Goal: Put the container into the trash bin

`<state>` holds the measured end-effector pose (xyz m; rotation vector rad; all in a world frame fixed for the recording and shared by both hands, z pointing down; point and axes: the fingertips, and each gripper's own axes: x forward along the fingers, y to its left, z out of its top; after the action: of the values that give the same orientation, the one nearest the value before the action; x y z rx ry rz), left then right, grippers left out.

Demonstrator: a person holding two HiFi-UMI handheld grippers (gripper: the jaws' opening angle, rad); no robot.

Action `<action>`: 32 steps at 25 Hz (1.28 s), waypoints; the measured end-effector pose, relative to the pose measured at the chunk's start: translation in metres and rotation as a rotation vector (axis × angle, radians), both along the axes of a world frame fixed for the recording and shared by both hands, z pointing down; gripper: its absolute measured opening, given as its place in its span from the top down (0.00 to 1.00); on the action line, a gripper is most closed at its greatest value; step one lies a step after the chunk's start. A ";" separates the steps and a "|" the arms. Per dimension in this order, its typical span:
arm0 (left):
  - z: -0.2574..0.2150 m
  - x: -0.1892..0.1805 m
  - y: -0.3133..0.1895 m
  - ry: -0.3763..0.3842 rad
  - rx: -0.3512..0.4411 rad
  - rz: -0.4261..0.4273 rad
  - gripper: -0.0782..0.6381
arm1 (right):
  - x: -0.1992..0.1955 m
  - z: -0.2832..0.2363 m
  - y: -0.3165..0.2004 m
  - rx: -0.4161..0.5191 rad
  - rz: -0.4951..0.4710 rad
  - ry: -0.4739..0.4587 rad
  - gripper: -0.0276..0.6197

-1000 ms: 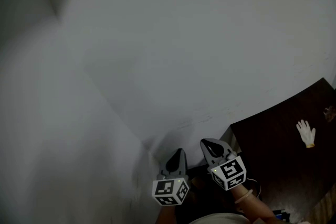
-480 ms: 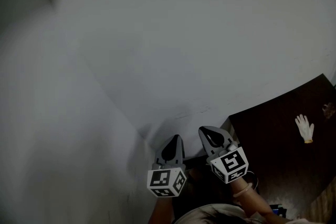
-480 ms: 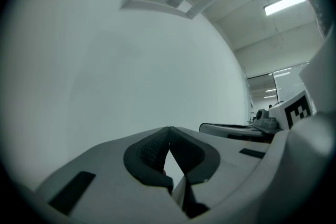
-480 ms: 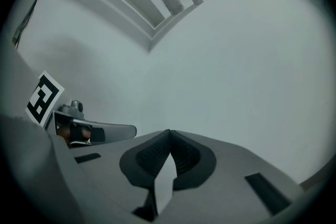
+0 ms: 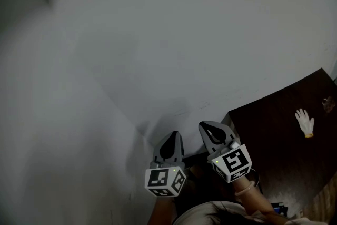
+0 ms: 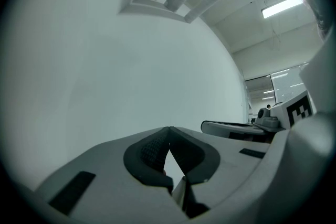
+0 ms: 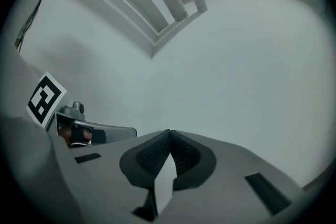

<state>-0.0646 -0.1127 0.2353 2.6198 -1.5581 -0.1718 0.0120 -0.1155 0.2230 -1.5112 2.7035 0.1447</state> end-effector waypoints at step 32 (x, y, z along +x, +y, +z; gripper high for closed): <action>0.001 -0.004 0.010 0.005 -0.011 0.000 0.86 | -0.004 -0.003 0.009 0.007 -0.021 -0.003 0.95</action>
<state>-0.0681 -0.1023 0.2358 2.6091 -1.5531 -0.1690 0.0077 -0.1069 0.2203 -1.4799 2.7125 0.1503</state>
